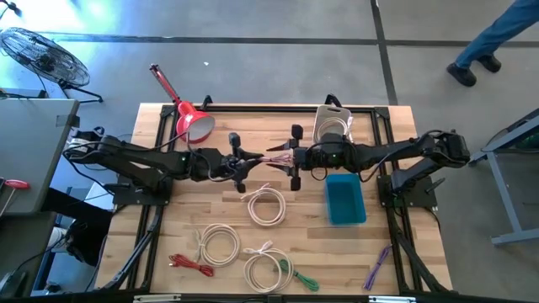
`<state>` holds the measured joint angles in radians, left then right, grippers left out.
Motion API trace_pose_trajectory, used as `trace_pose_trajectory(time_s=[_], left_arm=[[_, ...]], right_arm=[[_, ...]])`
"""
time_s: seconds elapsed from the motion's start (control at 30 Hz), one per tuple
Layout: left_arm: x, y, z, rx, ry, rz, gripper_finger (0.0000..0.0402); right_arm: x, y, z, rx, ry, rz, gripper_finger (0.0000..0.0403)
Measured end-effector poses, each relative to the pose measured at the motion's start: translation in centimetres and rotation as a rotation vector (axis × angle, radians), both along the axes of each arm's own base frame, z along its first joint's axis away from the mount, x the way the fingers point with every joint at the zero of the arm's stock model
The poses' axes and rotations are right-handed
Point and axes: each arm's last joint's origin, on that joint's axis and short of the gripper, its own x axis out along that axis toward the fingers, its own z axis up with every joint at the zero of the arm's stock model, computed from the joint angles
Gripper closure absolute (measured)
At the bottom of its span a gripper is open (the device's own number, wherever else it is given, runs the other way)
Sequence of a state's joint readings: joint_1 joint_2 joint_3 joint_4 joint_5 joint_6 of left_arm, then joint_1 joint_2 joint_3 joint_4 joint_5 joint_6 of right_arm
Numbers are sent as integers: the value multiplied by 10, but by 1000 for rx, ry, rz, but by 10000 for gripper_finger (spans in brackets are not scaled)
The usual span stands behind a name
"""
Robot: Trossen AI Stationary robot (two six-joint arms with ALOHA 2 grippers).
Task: Pick & Place USB Port
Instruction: Put the pink charger cable into the blue bin
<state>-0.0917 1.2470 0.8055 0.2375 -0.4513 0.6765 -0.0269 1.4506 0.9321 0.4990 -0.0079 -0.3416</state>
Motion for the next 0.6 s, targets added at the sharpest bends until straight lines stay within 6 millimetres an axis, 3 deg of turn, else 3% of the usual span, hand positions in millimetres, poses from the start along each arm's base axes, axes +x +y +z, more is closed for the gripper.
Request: trace_pose_trajectory(time_s=[0.17,0.5,0.6], left_arm=[[1,0,-1,0,-1,3,363],[1,0,0,0,-14,7,363],[1,0,0,1,-14,6,363]], right_arm=[[0,0,0,0,2,2,240],[0,0,-5,-36,50,1,381],[0,0,-5,-47,52,-1,384]])
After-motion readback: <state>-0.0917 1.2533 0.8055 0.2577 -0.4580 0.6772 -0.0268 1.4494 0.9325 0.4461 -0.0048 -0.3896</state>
